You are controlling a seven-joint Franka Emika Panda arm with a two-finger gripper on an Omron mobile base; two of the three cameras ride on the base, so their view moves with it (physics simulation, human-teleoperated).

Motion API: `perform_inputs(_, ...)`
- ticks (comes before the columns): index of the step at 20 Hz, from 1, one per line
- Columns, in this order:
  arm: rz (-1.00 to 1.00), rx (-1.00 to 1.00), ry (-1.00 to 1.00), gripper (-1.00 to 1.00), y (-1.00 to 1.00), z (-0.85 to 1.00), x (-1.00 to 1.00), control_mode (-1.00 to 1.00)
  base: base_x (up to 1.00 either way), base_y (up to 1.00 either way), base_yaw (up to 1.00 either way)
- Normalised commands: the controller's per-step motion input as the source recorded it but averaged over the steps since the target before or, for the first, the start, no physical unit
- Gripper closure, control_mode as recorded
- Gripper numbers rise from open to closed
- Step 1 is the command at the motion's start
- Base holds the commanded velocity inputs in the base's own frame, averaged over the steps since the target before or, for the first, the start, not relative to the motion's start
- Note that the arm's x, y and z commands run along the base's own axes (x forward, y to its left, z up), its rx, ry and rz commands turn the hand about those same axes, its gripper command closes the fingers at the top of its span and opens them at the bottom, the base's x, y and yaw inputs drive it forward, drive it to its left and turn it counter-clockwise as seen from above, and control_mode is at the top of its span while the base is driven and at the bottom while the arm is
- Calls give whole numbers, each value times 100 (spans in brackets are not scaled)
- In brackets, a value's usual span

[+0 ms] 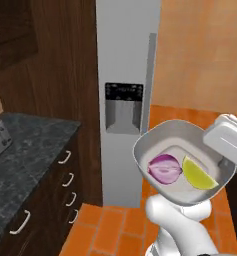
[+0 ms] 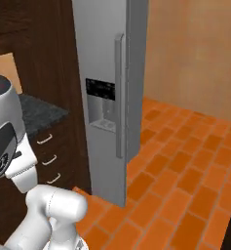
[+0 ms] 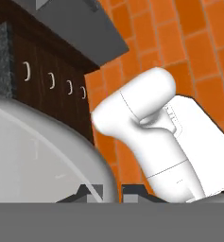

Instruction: Take the meat container that has the steak and place it on the second highest rack of the freezer. Then take the vegetable container that has the lemon wedge and onion and place it on the highest rack of the freezer.

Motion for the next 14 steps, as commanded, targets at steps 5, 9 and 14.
perform_inputs(5, 0, 0, 0, 100, 0, 0, 0, 100, 1, -50, -81)
perform_inputs(9, 0, 0, 0, 100, 0, 0, 0, 100, 28, -62, -66)
perform_inputs(14, 0, 0, 0, 100, 0, 0, 0, 100, 85, -37, -39)
